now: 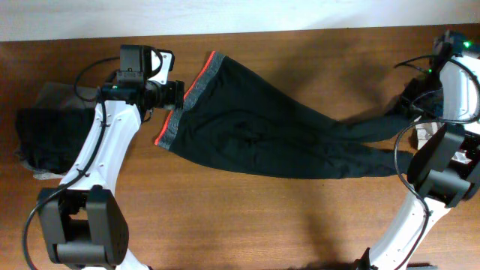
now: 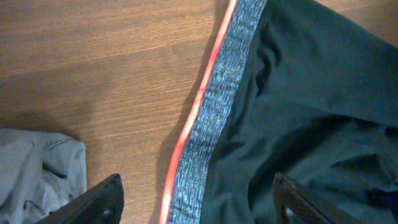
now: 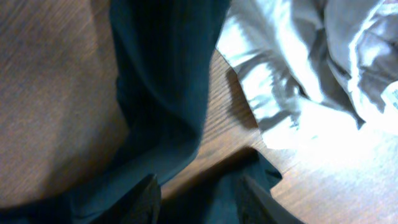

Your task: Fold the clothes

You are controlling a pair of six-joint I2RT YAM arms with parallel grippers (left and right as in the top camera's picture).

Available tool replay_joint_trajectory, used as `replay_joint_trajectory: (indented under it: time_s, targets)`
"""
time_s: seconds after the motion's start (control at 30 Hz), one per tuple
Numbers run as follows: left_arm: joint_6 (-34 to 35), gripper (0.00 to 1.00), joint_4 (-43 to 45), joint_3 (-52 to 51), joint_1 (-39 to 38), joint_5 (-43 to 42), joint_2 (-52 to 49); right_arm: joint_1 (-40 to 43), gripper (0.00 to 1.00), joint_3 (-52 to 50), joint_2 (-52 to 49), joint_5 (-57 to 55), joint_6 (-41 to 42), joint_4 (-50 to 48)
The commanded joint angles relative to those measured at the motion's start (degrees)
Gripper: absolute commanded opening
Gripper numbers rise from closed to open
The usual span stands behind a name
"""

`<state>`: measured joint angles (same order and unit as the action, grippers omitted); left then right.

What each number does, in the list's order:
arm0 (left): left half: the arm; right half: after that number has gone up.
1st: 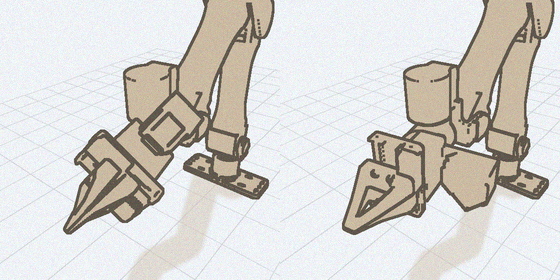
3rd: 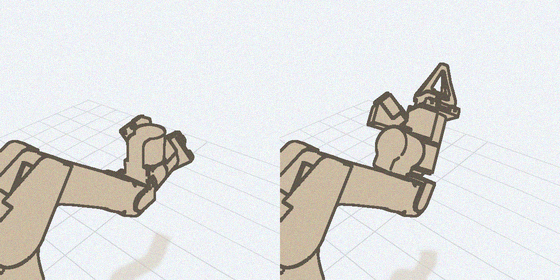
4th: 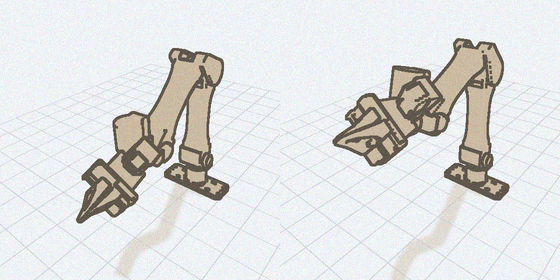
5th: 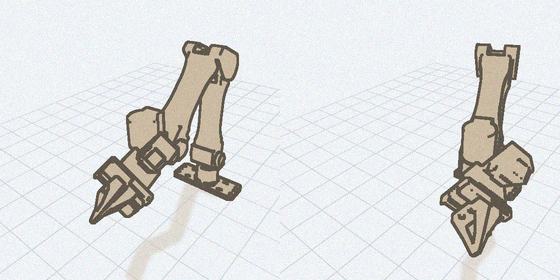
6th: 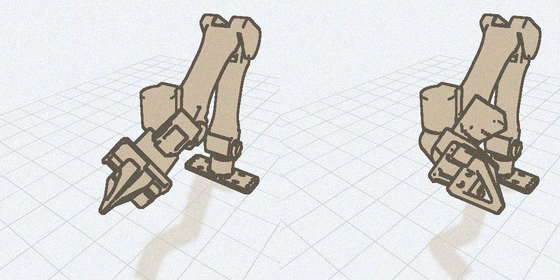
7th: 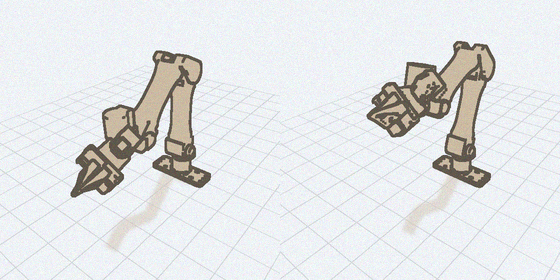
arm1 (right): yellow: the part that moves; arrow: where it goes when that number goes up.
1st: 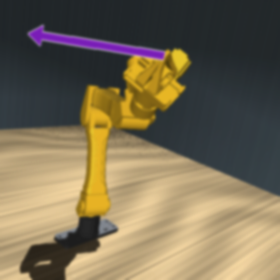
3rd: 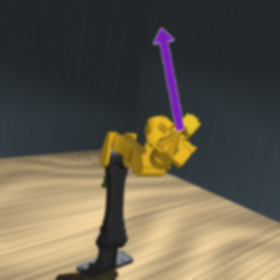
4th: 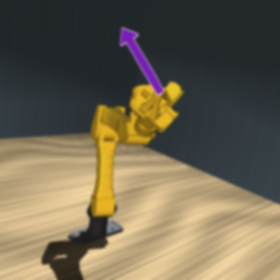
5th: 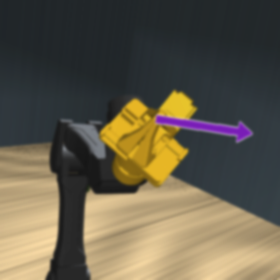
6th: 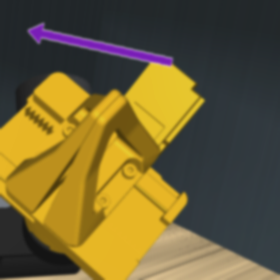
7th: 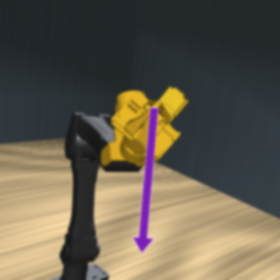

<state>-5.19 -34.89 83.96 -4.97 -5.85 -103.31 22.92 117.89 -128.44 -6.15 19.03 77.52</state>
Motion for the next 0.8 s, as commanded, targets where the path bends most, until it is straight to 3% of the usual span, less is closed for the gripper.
replay_joint_trajectory:
  time_s: [0.0, 0.07, 0.17, 0.77]
  targets:
    - [-1.18, 0.76, 0.17, -0.04, -0.13, -1.03, 0.11, 0.15, 0.43, 0.39, 0.26, 1.84, 1.64, -0.9]
    - [-1.18, 0.76, 0.2, -0.04, -0.13, -1.03, 0.11, -0.46, 0.36, 0.39, -0.46, 2.95, 2.91, -2.27]
    - [-1.16, 0.76, 0.09, -0.04, -0.13, -1.03, 0.11, -1.27, 0.04, 0.39, -2.34, 2.6, 4.04, -2.97]
    - [-1.18, 0.76, -0.04, -0.04, -0.13, -0.98, 0.11, 10.84, 0.04, -3.5, -0.72, 16.37, -4.13, -0.22]
